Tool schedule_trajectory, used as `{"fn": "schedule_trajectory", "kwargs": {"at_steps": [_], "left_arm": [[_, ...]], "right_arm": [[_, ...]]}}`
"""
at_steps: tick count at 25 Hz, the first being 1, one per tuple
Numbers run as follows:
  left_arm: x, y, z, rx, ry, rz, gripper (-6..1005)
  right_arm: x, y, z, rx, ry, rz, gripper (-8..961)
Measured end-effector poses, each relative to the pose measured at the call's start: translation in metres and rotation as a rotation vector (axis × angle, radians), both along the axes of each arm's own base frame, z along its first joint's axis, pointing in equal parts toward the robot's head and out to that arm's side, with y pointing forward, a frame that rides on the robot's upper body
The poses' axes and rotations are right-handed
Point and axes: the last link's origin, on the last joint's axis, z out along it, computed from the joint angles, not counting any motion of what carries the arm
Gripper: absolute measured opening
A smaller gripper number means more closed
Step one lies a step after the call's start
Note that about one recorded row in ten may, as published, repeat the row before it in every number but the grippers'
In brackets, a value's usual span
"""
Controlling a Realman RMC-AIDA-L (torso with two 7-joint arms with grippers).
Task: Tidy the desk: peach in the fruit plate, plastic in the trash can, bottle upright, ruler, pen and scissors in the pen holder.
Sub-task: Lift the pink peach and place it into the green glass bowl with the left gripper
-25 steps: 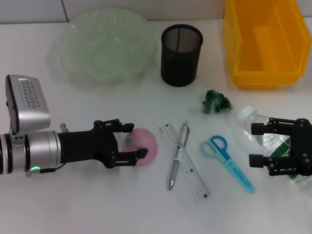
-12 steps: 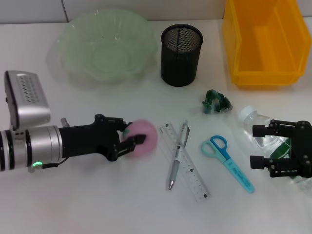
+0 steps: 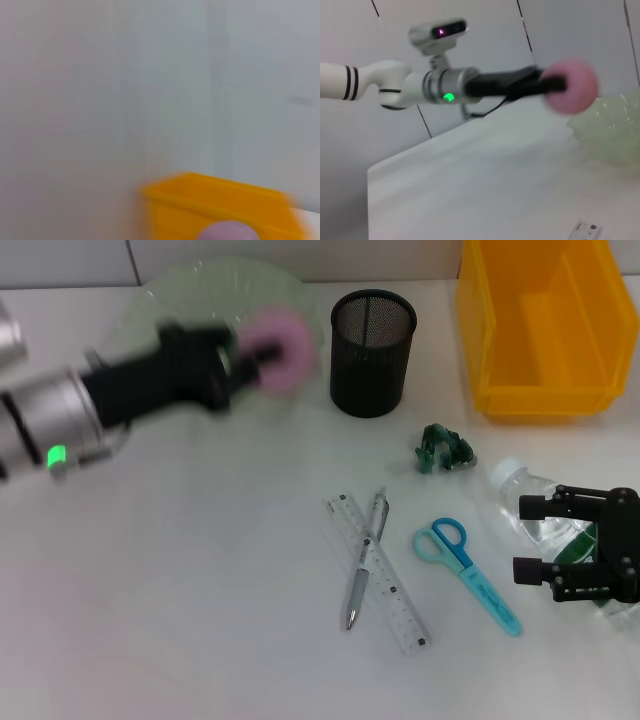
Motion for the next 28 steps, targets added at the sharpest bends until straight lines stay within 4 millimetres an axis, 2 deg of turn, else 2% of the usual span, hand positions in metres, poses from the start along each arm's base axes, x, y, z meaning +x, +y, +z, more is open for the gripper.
{"fn": "schedule_trajectory", "kwargs": {"at_steps": [1, 2, 3, 5, 6, 7, 14, 25, 28], "left_arm": [[0.005, 0.023, 0.010, 0.108, -0.027, 0.061, 262], [0.005, 0.023, 0.010, 0.108, -0.027, 0.061, 242], [0.005, 0.043, 0.015, 0.190, -0.020, 0.141, 222], [0.005, 0.043, 0.015, 0.190, -0.020, 0.141, 208], [0.003, 0.070, 0.015, 0.264, 0.036, 0.243, 202], [0.000, 0.080, 0.012, 0.289, 0.073, 0.295, 195], [-0.002, 0.094, 0.005, 0.325, 0.136, 0.361, 179], [0.003, 0.091, 0.005, 0.311, 0.112, 0.327, 396], [0.004, 0.090, 0.006, 0.307, 0.105, 0.317, 575]], "right_arm": [[0.000, 0.000, 0.000, 0.000, 0.001, -0.001, 837], [0.000, 0.000, 0.000, -0.001, 0.004, -0.003, 837], [0.000, 0.000, -0.001, -0.001, 0.007, -0.004, 837], [0.000, -0.001, -0.001, -0.002, 0.012, -0.007, 837], [0.000, -0.001, -0.002, -0.004, 0.014, -0.008, 837], [0.000, -0.001, -0.002, -0.004, 0.015, -0.008, 837], [-0.001, 0.001, -0.004, -0.010, 0.015, -0.010, 837], [-0.001, 0.002, -0.004, -0.009, 0.021, -0.024, 836], [-0.001, 0.002, -0.004, -0.009, 0.022, -0.025, 836]]}}
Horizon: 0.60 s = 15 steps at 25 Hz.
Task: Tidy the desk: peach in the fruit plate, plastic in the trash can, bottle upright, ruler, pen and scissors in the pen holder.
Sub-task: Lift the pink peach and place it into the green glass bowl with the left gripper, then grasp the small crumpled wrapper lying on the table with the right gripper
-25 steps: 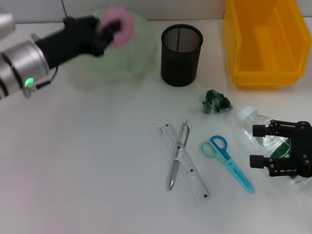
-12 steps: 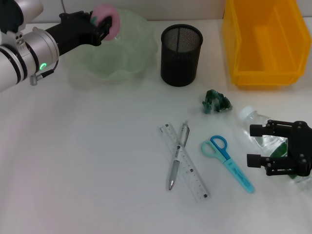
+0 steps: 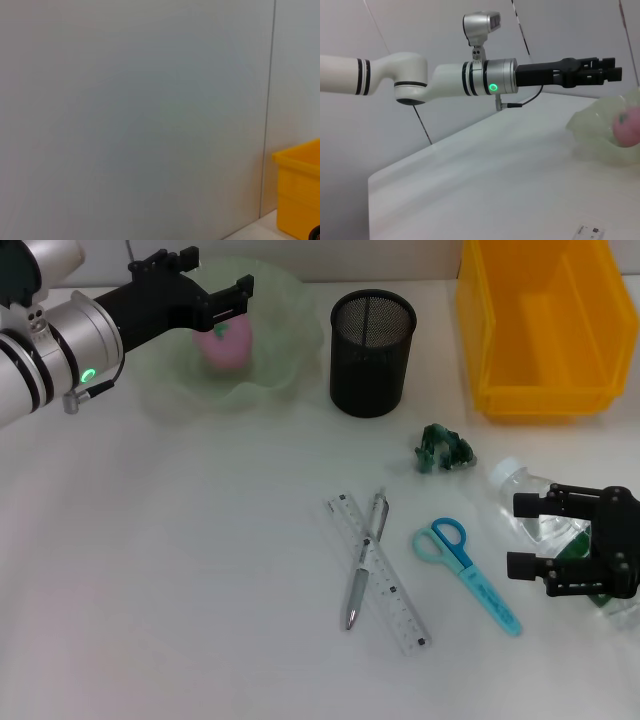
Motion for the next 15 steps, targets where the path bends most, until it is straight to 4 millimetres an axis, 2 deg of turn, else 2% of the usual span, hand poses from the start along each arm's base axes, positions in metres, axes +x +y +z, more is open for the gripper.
{"fn": "schedule_trajectory", "kwargs": {"at_steps": [2, 5, 6, 8, 9, 10, 11, 12, 13, 15], "left_arm": [[0.000, -0.001, 0.001, 0.000, -0.005, -0.002, 694], [-0.001, -0.004, 0.003, -0.003, -0.017, -0.012, 811], [-0.002, -0.014, 0.007, -0.013, -0.055, -0.043, 850], [-0.004, -0.032, 0.011, -0.037, -0.124, -0.102, 850], [-0.004, -0.032, 0.011, -0.037, -0.124, -0.102, 849], [-0.004, -0.032, 0.011, -0.037, -0.124, -0.102, 849], [-0.004, -0.041, 0.013, -0.052, -0.150, -0.138, 849], [-0.008, -0.074, 0.010, -0.122, -0.170, -0.270, 849], [-0.012, -0.088, 0.006, -0.154, -0.156, -0.315, 849], [-0.012, -0.088, 0.006, -0.154, -0.156, -0.315, 849]], "right_arm": [[0.000, 0.000, 0.000, 0.000, 0.001, 0.001, 836], [-0.002, 0.001, 0.002, 0.003, 0.010, -0.007, 836], [-0.003, 0.004, 0.006, 0.004, 0.023, -0.031, 836], [-0.003, 0.005, 0.009, 0.006, 0.029, -0.043, 836], [-0.005, 0.007, 0.014, 0.008, 0.038, -0.059, 836], [-0.007, 0.009, 0.021, 0.012, 0.048, -0.073, 836], [-0.014, 0.014, 0.036, 0.014, 0.050, -0.096, 836], [-0.014, 0.014, 0.036, 0.014, 0.050, -0.096, 836], [-0.020, 0.018, 0.047, 0.015, 0.043, -0.111, 835], [-0.035, 0.028, 0.068, 0.009, 0.006, -0.171, 835]]}}
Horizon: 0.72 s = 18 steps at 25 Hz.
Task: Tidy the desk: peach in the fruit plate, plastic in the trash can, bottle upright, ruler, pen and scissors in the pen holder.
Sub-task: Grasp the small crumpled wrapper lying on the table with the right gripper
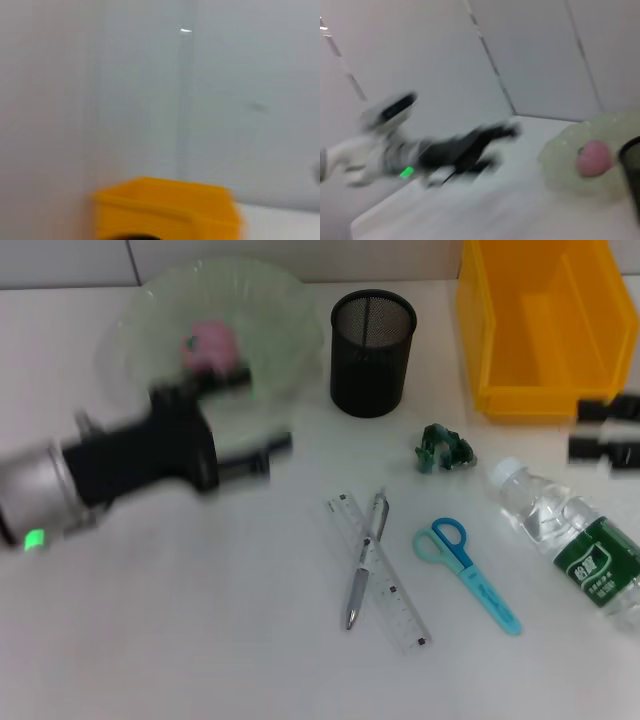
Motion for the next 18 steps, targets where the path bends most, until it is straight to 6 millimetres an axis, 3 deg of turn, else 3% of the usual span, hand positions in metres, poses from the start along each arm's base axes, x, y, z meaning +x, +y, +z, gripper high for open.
{"fn": "schedule_trajectory", "kwargs": {"at_steps": [1, 2, 3, 7, 10, 11, 12, 16, 18], "left_arm": [[-0.005, -0.020, -0.006, -0.045, 0.024, -0.065, 849], [-0.005, -0.020, -0.006, -0.045, 0.024, -0.065, 849], [-0.015, -0.050, -0.019, -0.166, 0.073, -0.128, 849], [-0.019, -0.057, -0.023, -0.206, 0.085, -0.130, 848], [-0.028, -0.067, -0.034, -0.250, 0.094, -0.094, 848], [-0.028, -0.067, -0.034, -0.250, 0.094, -0.094, 848], [-0.028, -0.067, -0.034, -0.250, 0.094, -0.094, 848], [-0.032, -0.069, -0.035, -0.251, 0.097, -0.075, 848], [-0.032, -0.069, -0.035, -0.251, 0.097, -0.075, 848]], "right_arm": [[-0.019, 0.013, 0.020, -0.025, -0.074, -0.092, 835], [-0.019, 0.013, 0.020, -0.025, -0.074, -0.092, 835], [-0.027, 0.019, 0.026, -0.040, -0.105, -0.139, 835], [-0.065, 0.050, 0.038, -0.097, -0.288, -0.402, 835], [-0.094, 0.069, 0.023, -0.123, -0.421, -0.465, 834], [-0.105, 0.079, 0.006, -0.124, -0.507, -0.473, 834], [-0.105, 0.079, 0.006, -0.124, -0.507, -0.473, 834], [-0.119, 0.094, -0.033, -0.101, -0.675, -0.493, 833], [-0.119, 0.096, -0.038, -0.095, -0.695, -0.501, 833]]}}
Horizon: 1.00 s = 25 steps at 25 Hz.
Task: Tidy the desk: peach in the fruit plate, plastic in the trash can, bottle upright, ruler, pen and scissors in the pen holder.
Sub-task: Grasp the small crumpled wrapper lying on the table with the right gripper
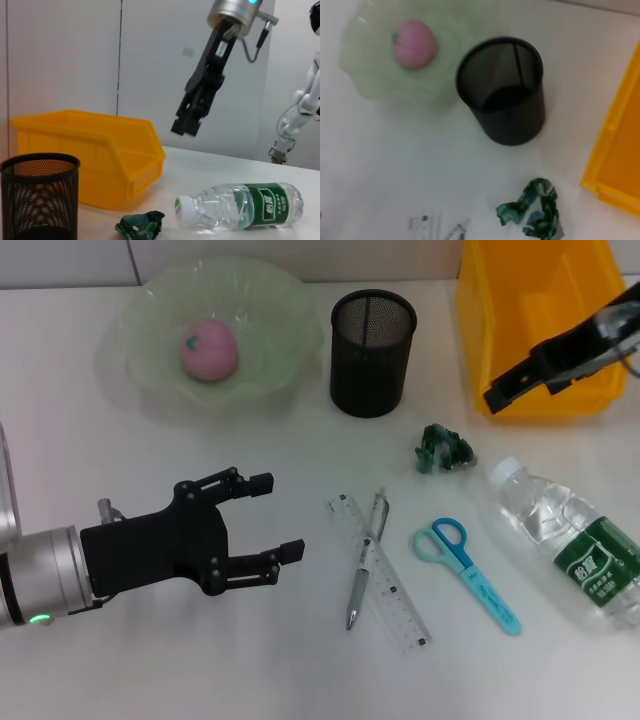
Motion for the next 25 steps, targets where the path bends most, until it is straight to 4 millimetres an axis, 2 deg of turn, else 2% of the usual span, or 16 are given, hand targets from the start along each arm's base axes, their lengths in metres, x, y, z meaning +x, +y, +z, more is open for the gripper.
{"fn": "schedule_trajectory", "kwargs": {"at_steps": [13, 25], "left_arm": [[-0.002, -0.005, -0.002, -0.014, 0.004, 0.002, 847], [-0.003, -0.006, -0.003, -0.018, 0.007, 0.003, 847]], "right_arm": [[0.027, 0.023, -0.058, 0.024, -0.033, -0.060, 808], [0.036, 0.032, -0.083, 0.031, -0.031, -0.059, 777]]}}
